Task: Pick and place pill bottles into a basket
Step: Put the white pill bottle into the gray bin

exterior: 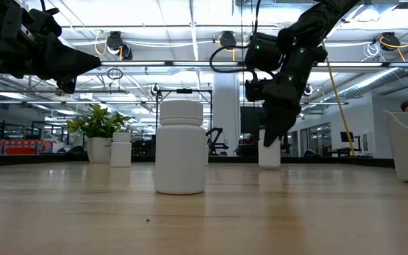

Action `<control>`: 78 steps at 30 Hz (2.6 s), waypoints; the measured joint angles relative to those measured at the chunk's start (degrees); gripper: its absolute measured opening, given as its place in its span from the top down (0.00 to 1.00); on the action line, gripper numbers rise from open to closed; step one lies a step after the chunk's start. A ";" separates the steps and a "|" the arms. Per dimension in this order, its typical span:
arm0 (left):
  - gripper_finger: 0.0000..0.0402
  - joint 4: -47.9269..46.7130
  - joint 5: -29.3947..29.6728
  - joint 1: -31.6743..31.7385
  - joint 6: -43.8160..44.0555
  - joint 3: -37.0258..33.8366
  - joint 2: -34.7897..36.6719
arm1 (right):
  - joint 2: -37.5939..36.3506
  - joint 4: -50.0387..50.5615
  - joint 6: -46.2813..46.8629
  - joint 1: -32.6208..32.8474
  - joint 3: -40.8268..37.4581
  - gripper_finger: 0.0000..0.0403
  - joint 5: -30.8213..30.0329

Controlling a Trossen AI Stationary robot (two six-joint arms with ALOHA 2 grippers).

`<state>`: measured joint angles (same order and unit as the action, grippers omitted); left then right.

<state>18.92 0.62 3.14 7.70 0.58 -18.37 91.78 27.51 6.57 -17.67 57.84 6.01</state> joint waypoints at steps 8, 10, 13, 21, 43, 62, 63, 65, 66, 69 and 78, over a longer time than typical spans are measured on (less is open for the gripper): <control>0.92 -0.32 0.00 -0.02 0.00 0.00 0.00 | -11.05 -2.66 0.35 1.79 0.00 0.59 -0.04; 0.92 -0.34 0.00 -0.01 0.02 0.00 0.00 | -14.33 -2.39 0.51 2.13 0.00 0.59 -0.27; 0.92 -0.31 0.00 0.00 0.15 0.00 0.00 | -19.18 -2.47 1.18 2.82 0.00 0.59 -0.42; 0.92 -0.29 -0.02 -0.02 0.37 0.00 0.00 | -30.55 -2.50 1.11 6.89 0.00 0.59 -5.90; 0.92 -0.34 -0.04 -0.01 1.30 0.00 0.00 | -44.37 -3.94 0.20 27.14 -0.12 0.59 -15.36; 0.92 -0.82 -0.07 -0.02 1.85 0.00 0.00 | -45.00 -7.46 9.73 48.91 -7.98 0.59 -29.46; 0.92 -0.84 -0.07 0.00 1.88 0.00 0.00 | -44.48 -7.41 10.54 50.30 -7.98 0.59 -31.17; 0.92 -0.82 -0.07 -0.01 2.25 0.00 0.00 | -43.56 -7.50 12.20 52.99 -7.98 0.59 -33.16; 0.92 -0.85 -0.07 -0.02 2.49 0.00 0.00 | -43.24 -7.51 13.37 54.13 -7.98 0.59 -33.38; 0.92 -1.07 -0.07 0.00 2.93 0.00 0.00 | -42.30 -7.45 16.57 57.34 -7.98 0.59 -35.95; 0.92 -1.21 -0.07 0.00 3.55 0.00 0.00 | -36.41 -1.12 27.29 63.44 -4.38 0.59 -40.58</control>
<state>17.72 0.56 3.13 11.26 0.58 -18.37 55.37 26.39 33.86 45.77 53.47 -34.58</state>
